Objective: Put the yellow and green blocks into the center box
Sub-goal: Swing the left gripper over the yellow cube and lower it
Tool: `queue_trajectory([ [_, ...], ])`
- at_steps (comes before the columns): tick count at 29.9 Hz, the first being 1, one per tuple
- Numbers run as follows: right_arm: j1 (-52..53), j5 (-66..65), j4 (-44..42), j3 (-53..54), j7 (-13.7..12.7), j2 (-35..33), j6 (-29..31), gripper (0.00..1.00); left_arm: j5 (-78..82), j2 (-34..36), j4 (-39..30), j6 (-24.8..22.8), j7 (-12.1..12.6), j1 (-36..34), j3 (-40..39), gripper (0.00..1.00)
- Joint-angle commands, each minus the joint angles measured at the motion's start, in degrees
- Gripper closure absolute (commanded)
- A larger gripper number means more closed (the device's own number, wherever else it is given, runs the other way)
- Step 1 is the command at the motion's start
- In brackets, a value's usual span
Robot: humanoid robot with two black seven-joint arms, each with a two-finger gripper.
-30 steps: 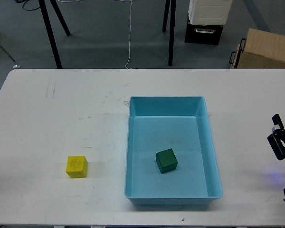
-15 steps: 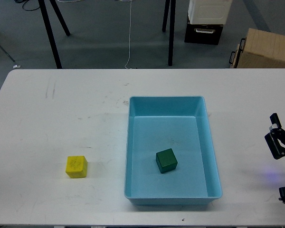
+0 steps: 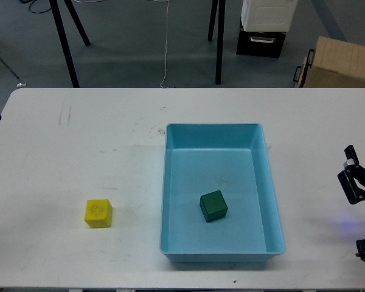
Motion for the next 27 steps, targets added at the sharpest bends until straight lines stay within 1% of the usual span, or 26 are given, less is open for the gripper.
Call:
queue_trajectory([
  [1, 0.11, -0.18, -0.08, -0.05, 0.01, -0.17, 0.00, 0.00, 0.41, -2.32, 3.94, -0.01, 0.38, -10.58, 9.82, 0.00],
  [4, 0.02, -0.18, -0.08, 0.30, 0.01, -0.35, 0.00, 0.00, 0.40, -4.26, 6.23, -0.01, 0.47, -24.11, 22.81, 0.00],
  [7, -0.07, -0.18, -0.08, 0.56, 0.00, -0.44, 0.00, 0.00, 0.49, -4.35, 6.86, -0.01, 0.65, -38.61, 37.48, 0.00],
  [10, -0.15, -0.18, -0.08, 0.83, 0.01, -0.44, 0.00, 0.00, 1.02, -3.74, 7.38, -0.01, 1.00, -52.32, 49.89, 0.00],
  [11, -0.15, -0.18, -0.08, 0.83, -0.08, -0.44, 0.00, 0.00, 1.19, -3.83, 8.17, -0.01, 1.52, -57.24, 53.67, 0.00],
  [14, -0.15, -0.18, -0.08, 0.74, 0.01, -0.09, 0.00, 0.00, 1.28, -4.88, 9.75, -0.01, 2.75, -69.03, 65.26, 0.00],
  [16, -0.15, -0.18, -0.08, 0.74, 0.01, 0.00, 0.00, 0.00, 1.46, -7.15, 10.37, -0.01, 3.80, -76.67, 73.44, 0.00],
  [18, -0.15, -0.18, -0.08, 0.83, 0.01, 0.00, 0.00, 0.00, 1.72, -9.70, 11.86, -0.01, 4.51, -83.45, 81.17, 0.00],
  [22, -0.33, -0.18, -0.08, 0.91, 0.01, 0.00, 0.00, 0.00, 1.81, -17.42, 16.43, -0.01, 4.60, -95.23, 95.85, 0.00],
  [24, -0.42, -0.18, -0.08, 0.92, 0.01, 0.00, 0.00, 0.00, 1.90, -20.51, 16.61, -0.01, 4.86, -99.98, 103.06, 0.00],
  [25, -0.42, -0.18, 0.01, 1.00, 0.01, -0.08, 0.00, 0.00, 1.90, -21.48, 16.18, -0.01, 5.39, -102.27, 106.58, 0.00],
  [27, -0.42, -0.18, 0.01, 1.00, 0.01, -0.17, 0.00, 0.00, 3.21, -22.89, 13.55, -0.01, 7.67, -106.67, 115.36, 0.00],
])
